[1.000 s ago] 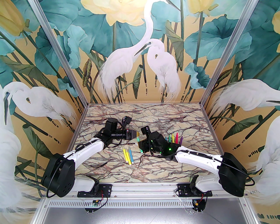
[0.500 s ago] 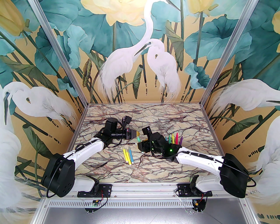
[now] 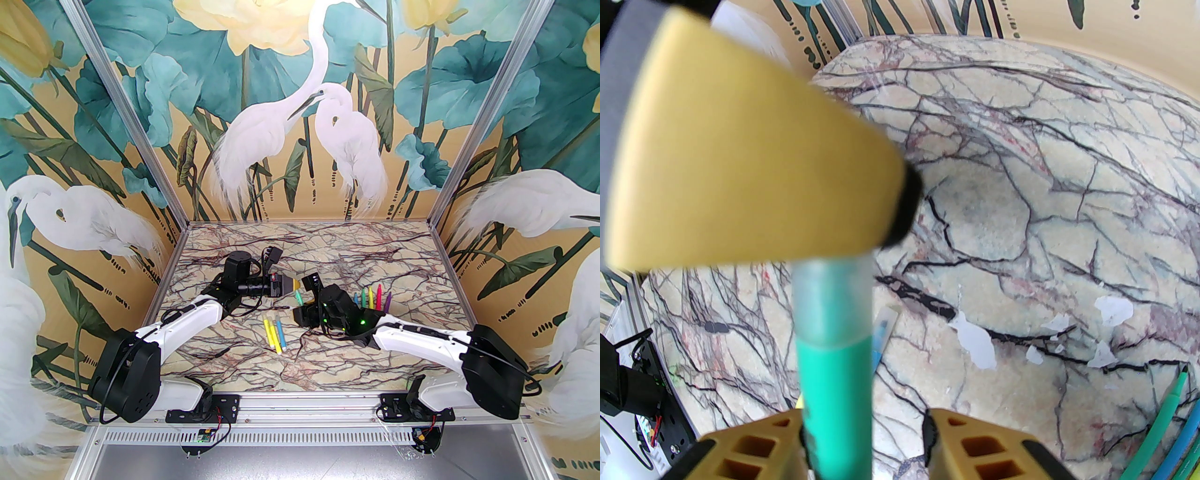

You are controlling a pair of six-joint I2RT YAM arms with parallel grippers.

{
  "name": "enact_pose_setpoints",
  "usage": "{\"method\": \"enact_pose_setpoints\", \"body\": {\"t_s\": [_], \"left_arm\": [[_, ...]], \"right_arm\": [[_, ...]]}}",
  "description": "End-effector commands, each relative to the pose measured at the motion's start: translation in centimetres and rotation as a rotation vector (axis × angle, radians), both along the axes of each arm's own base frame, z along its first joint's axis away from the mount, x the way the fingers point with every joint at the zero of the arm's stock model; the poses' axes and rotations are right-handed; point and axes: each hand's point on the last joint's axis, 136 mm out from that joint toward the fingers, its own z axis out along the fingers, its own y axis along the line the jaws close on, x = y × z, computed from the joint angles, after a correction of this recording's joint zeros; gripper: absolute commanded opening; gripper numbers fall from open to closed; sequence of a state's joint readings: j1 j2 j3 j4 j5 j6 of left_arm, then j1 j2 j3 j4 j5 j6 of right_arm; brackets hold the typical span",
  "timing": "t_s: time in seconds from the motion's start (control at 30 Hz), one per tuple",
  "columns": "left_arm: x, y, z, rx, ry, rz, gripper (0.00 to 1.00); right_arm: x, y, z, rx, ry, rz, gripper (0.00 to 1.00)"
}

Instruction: Open the pen caps

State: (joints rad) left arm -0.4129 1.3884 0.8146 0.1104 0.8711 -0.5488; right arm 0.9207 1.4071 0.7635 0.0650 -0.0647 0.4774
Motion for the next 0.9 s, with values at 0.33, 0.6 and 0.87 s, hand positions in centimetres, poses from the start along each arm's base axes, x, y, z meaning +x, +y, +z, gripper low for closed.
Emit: {"method": "enact_pose_setpoints", "body": {"t_s": [0.33,0.6,0.87], "left_arm": [[0.5,-0.4,0.6,-0.003,-0.023,-0.003,0.09],[1.1,-0.1,0.5,0.024,-0.028,0.03,0.01],[2.1,0.4,0.5,0.047,-0.032,0.089,0.0]], "right_arm": [[0.1,0.4,0.4,0.019,0.005,0.01,0.26],[-0.2,0.0,-0.2,0.003,0.019,0.011,0.13],[-0.7,-0.6,-1.2,-0.02,0.038,0.012,0.06]]}}
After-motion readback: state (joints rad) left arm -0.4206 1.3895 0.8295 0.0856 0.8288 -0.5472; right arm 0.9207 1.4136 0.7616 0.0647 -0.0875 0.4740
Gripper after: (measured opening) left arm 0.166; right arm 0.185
